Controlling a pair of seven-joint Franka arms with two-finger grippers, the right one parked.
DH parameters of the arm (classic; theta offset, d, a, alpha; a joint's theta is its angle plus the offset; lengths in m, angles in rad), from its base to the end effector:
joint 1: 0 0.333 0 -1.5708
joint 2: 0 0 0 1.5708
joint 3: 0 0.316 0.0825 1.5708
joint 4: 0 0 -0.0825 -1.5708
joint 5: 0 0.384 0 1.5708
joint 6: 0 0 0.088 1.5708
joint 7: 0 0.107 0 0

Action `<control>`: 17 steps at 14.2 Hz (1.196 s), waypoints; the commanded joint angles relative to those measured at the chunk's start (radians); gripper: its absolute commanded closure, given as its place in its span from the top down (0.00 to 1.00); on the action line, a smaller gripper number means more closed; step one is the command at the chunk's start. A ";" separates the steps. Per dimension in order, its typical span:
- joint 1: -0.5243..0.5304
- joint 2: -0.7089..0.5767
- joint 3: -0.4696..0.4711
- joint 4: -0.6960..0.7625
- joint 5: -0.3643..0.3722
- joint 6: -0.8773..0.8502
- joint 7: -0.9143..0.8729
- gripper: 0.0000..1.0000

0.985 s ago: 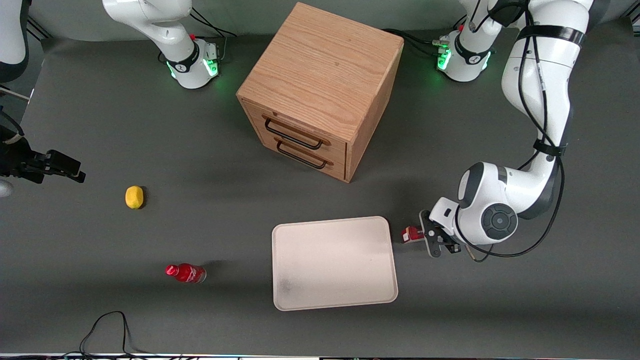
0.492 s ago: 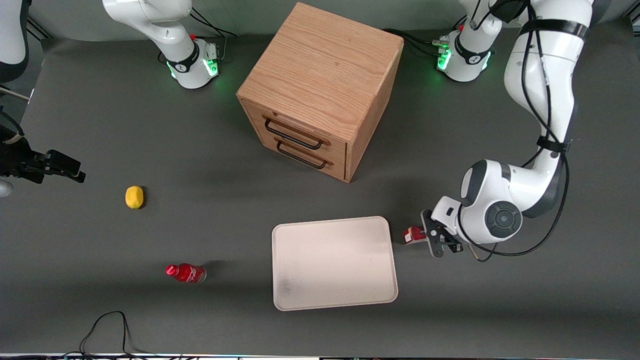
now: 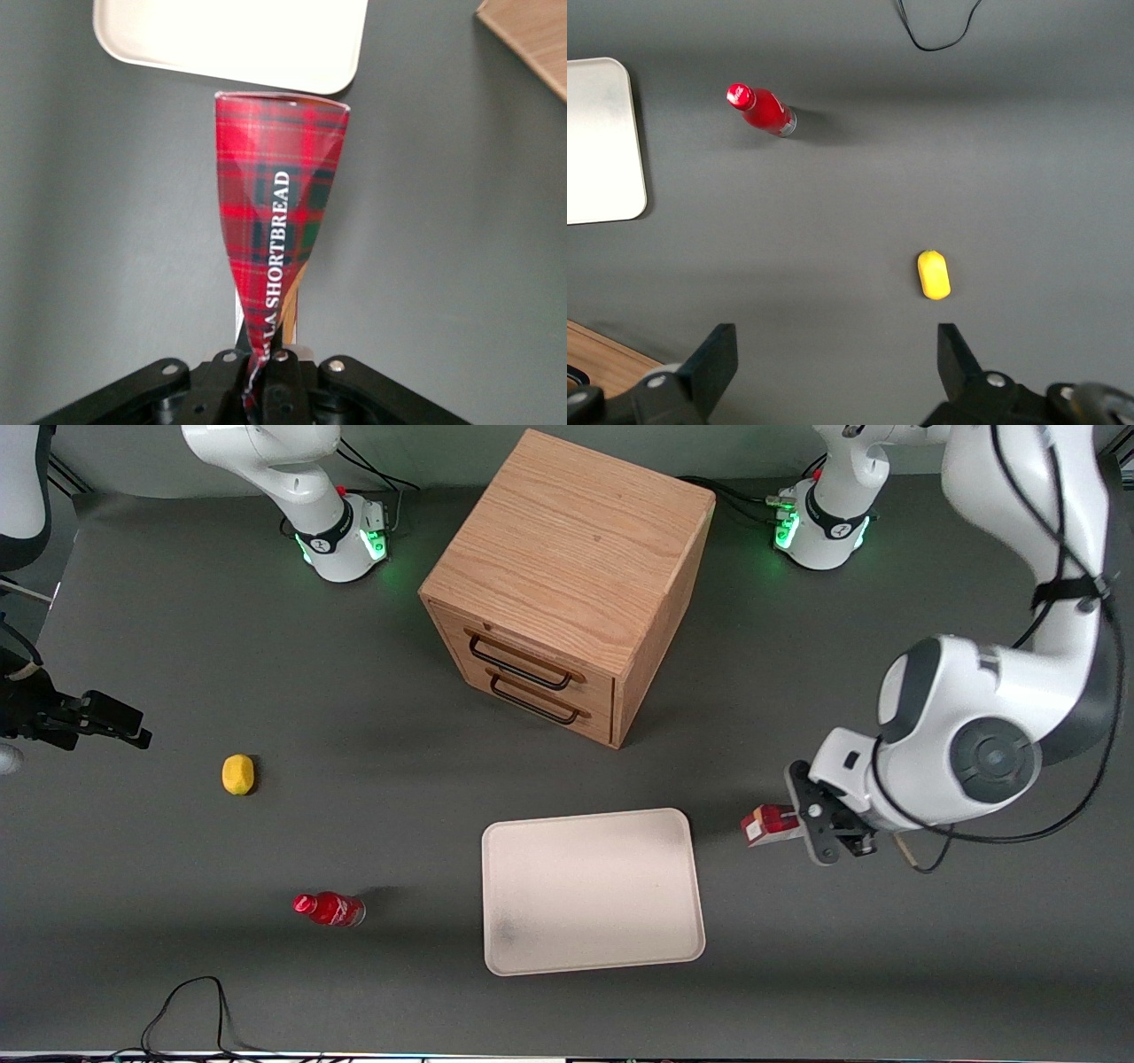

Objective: Place red cookie box on tray
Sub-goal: 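Lift the cookie box and carry it over the white tray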

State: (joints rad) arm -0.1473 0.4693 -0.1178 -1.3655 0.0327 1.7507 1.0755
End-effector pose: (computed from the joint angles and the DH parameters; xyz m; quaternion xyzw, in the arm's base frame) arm 0.6676 -0.1630 0.4446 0.7840 -0.6194 -0.0329 0.0259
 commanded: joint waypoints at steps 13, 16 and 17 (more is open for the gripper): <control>-0.029 -0.048 -0.022 0.137 -0.002 -0.085 -1.162 0.00; -0.032 0.017 -0.080 0.215 -0.002 -0.083 -1.402 0.00; -0.044 0.053 -0.092 0.248 0.000 -0.074 -1.455 0.00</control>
State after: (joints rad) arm -0.1693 0.4392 -0.1908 -1.2261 0.0292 1.6768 -0.2426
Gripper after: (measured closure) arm 0.960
